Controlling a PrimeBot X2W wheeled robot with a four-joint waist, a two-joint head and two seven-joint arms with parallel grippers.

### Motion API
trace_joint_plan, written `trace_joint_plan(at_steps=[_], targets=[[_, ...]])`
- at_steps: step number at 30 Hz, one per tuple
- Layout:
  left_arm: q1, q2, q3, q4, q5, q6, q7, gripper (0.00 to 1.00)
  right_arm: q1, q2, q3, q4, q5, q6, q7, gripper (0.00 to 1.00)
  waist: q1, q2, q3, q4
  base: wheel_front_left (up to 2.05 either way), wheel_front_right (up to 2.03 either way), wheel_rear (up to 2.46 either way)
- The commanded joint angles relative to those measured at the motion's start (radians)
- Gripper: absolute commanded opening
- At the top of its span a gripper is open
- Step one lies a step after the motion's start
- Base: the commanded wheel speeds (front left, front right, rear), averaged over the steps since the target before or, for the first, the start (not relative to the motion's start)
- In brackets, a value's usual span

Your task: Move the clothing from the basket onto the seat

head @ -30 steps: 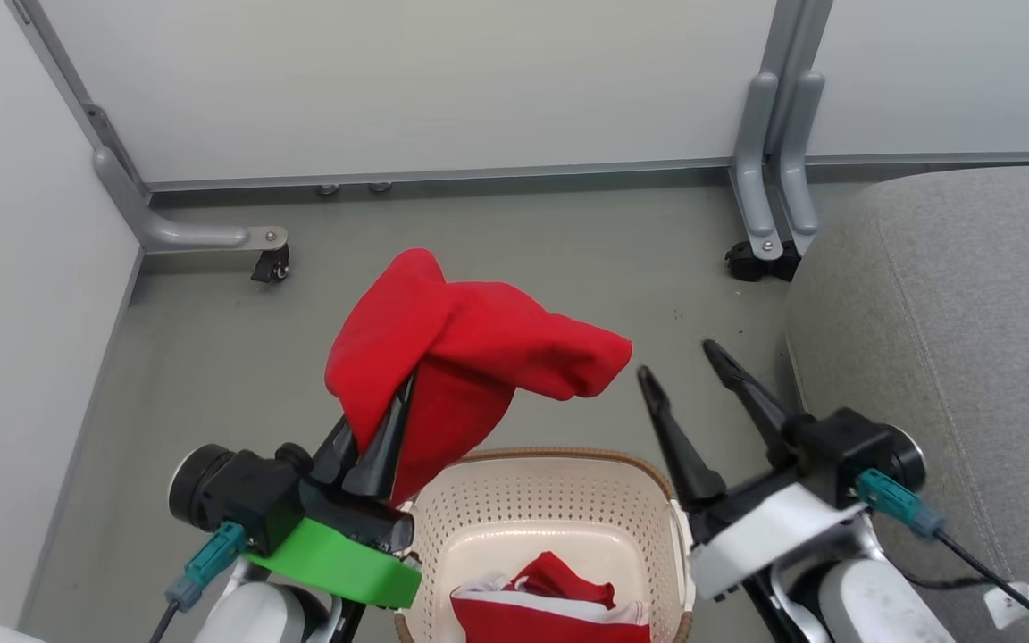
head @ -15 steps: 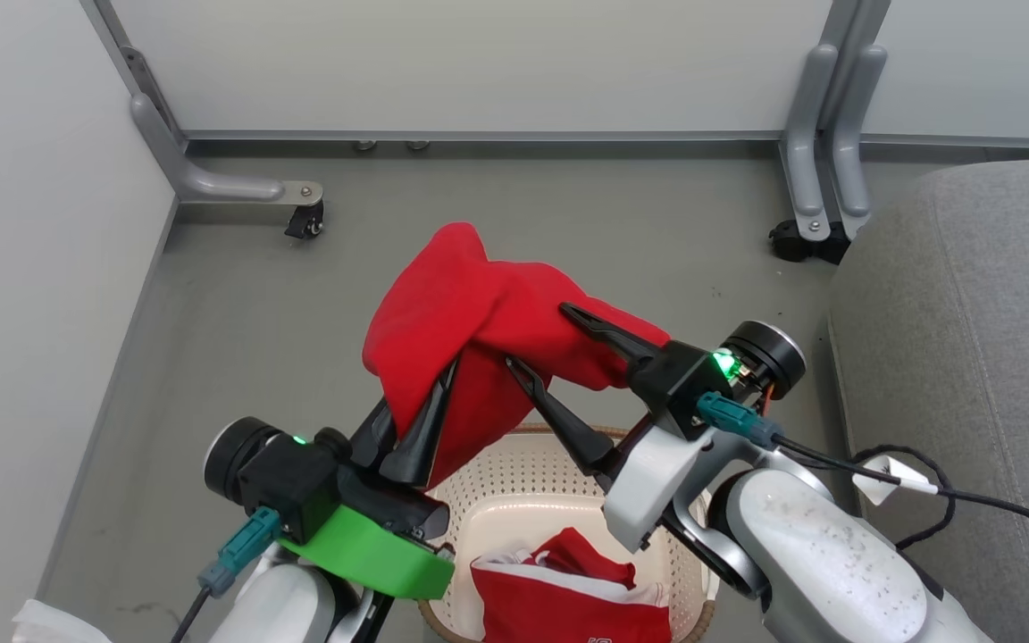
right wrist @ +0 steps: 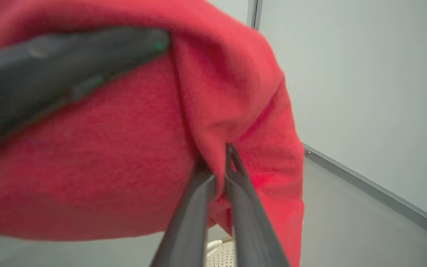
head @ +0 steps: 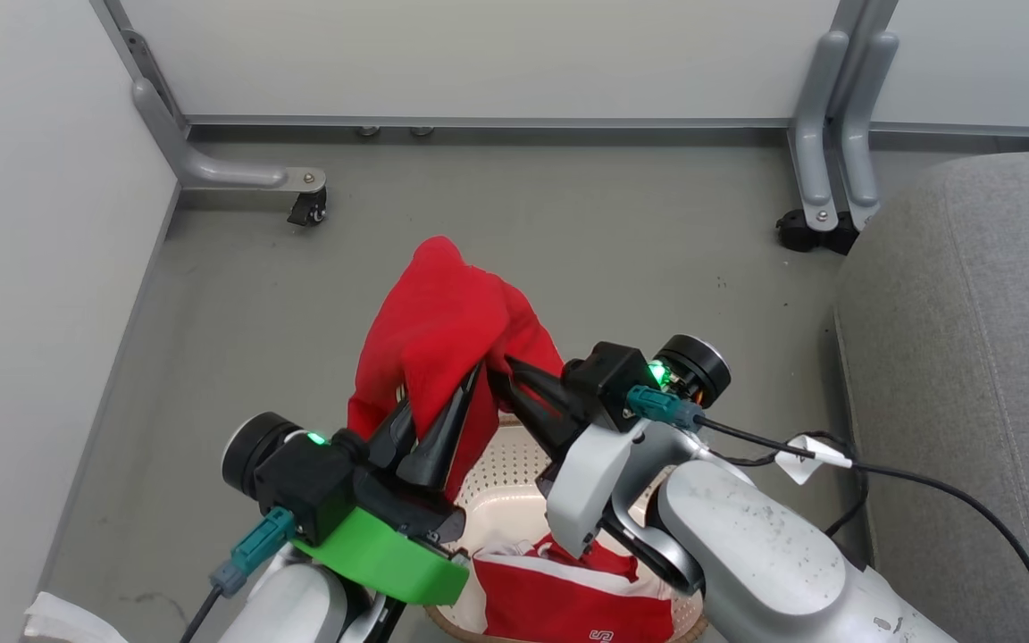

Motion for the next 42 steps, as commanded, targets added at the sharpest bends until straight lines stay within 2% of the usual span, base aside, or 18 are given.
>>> trace_joint_plan(at_steps=[1, 8, 9, 10, 19, 25, 35, 42], targets=[[-0.018, 0.004, 0.001, -0.006, -0.003, -0.002, -0.006, 0.00, -0.012, 0.002, 0.006, 0.019, 0.021, 0.000, -0.013, 0.00, 0.0000, 0.0000, 0.001, 0.000, 0.00, 0.00, 0.00], [-0.016, 0.011, 0.002, -0.005, -0.006, 0.001, -0.008, 0.00, -0.027, 0.015, 0.036, 0.059, 0.090, 0.000, -0.075, 0.00, 0.0000, 0.0000, 0.000, 0.001, 0.00, 0.00, 0.00], [-0.015, 0.010, 0.004, -0.006, -0.004, 0.007, -0.009, 0.29, -0.030, 0.017, 0.038, 0.062, 0.100, 0.000, -0.084, 0.00, 0.0000, 0.0000, 0.000, 0.001, 0.00, 0.00, 0.00], [-0.014, 0.008, 0.005, -0.007, -0.003, 0.010, -0.009, 1.00, -0.031, 0.017, 0.039, 0.066, 0.112, 0.000, -0.092, 0.00, 0.0000, 0.0000, 0.000, 0.002, 0.00, 0.00, 0.00], [0.003, -0.001, 0.054, -0.046, 0.029, 0.046, -0.018, 1.00, -0.005, 0.022, 0.008, 0.086, 0.191, 0.000, -0.155, 0.00, 0.0000, 0.0000, -0.005, 0.006, 0.00, 0.00, 0.00], [0.027, 0.001, 0.107, -0.073, 0.049, 0.045, -0.017, 1.00, 0.026, 0.024, -0.074, 0.068, 0.217, 0.000, -0.180, 0.00, 0.0000, 0.0000, -0.003, -0.002, 0.00, 0.00, 0.00], [0.049, 0.028, 0.114, -0.067, 0.086, 0.017, -0.017, 1.00, 0.116, -0.004, -0.257, 0.026, 0.194, 0.000, -0.190, 0.00, 0.0000, 0.0000, -0.006, -0.041, 0.00, 0.00, 0.00], [0.051, 0.062, 0.032, -0.068, 0.098, -0.014, 0.006, 1.00, 0.192, -0.028, -0.386, -0.007, 0.158, 0.000, -0.177, 0.00, 0.0000, 0.0000, -0.008, -0.092, 0.00, 0.00, 0.00]])
